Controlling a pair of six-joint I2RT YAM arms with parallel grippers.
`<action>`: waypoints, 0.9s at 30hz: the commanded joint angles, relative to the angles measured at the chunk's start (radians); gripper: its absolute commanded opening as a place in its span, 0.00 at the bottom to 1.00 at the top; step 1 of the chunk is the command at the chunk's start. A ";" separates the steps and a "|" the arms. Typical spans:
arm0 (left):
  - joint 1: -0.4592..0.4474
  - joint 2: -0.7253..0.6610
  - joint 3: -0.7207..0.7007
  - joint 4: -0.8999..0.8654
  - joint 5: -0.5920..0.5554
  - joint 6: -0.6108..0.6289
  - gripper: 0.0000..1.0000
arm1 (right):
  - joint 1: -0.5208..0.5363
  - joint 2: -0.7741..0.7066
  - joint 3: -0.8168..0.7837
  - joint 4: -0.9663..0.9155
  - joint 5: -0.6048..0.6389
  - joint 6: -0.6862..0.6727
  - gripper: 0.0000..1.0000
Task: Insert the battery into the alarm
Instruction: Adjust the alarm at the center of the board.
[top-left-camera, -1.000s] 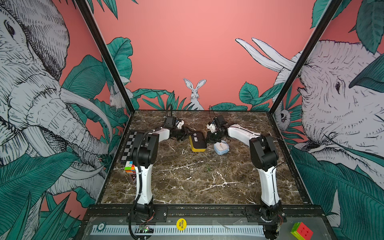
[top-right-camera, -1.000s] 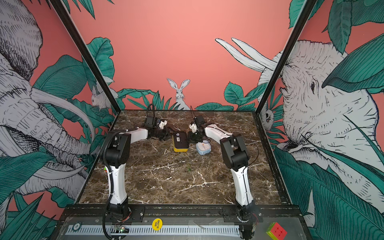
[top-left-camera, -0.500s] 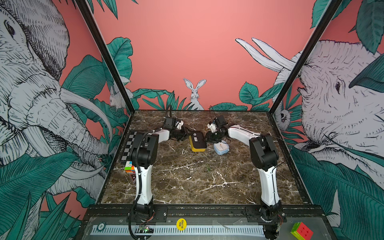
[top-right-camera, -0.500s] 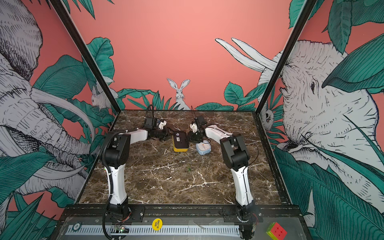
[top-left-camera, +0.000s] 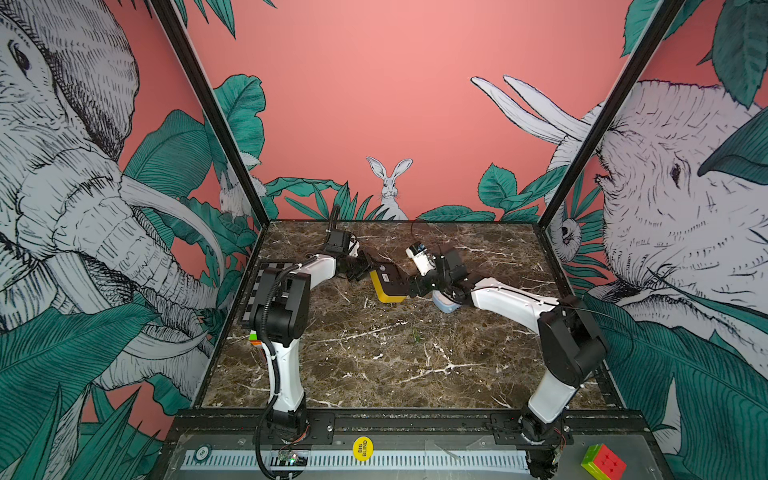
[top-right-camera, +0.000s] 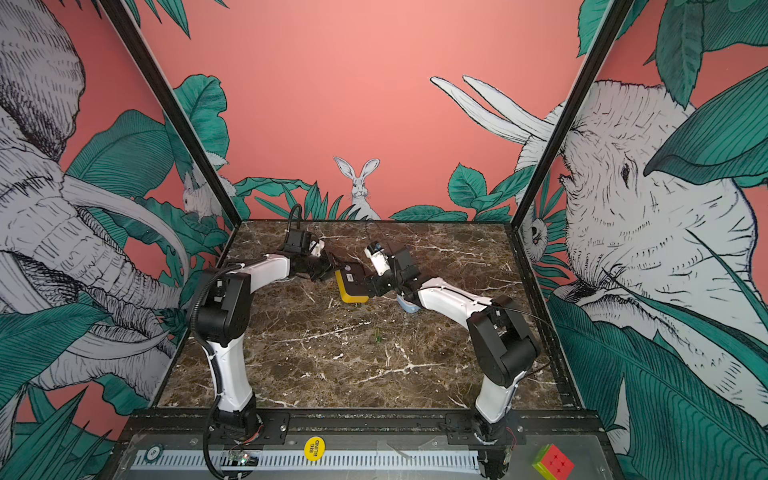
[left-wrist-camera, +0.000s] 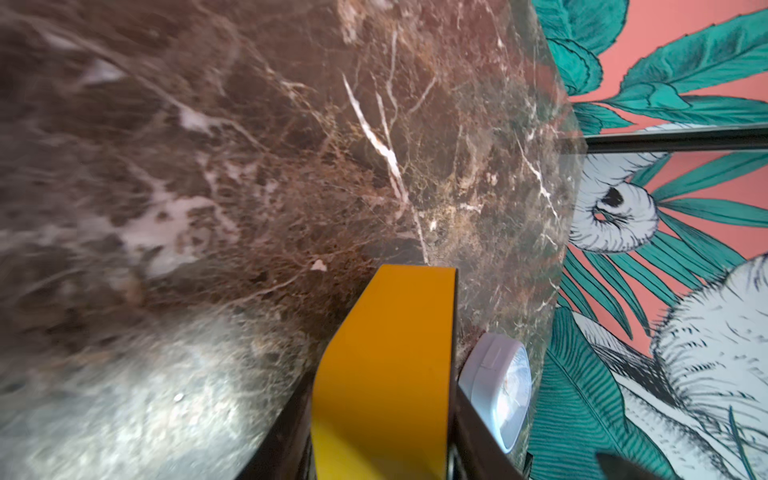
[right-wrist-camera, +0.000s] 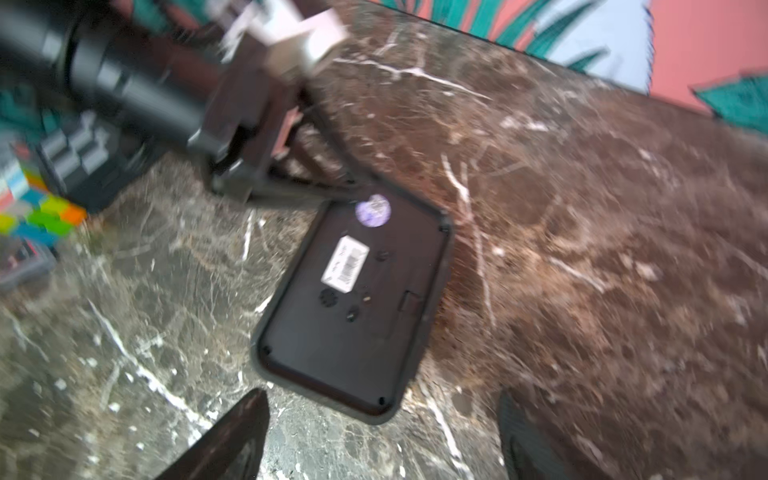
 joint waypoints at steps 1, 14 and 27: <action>-0.002 -0.081 0.007 -0.060 -0.061 -0.014 0.22 | 0.086 0.008 -0.056 0.091 0.141 -0.217 0.86; -0.026 -0.109 0.047 -0.182 -0.132 -0.050 0.22 | 0.269 0.138 -0.125 0.348 0.402 -0.486 0.92; -0.037 -0.121 0.030 -0.203 -0.149 -0.093 0.21 | 0.287 0.264 -0.102 0.606 0.618 -0.464 0.65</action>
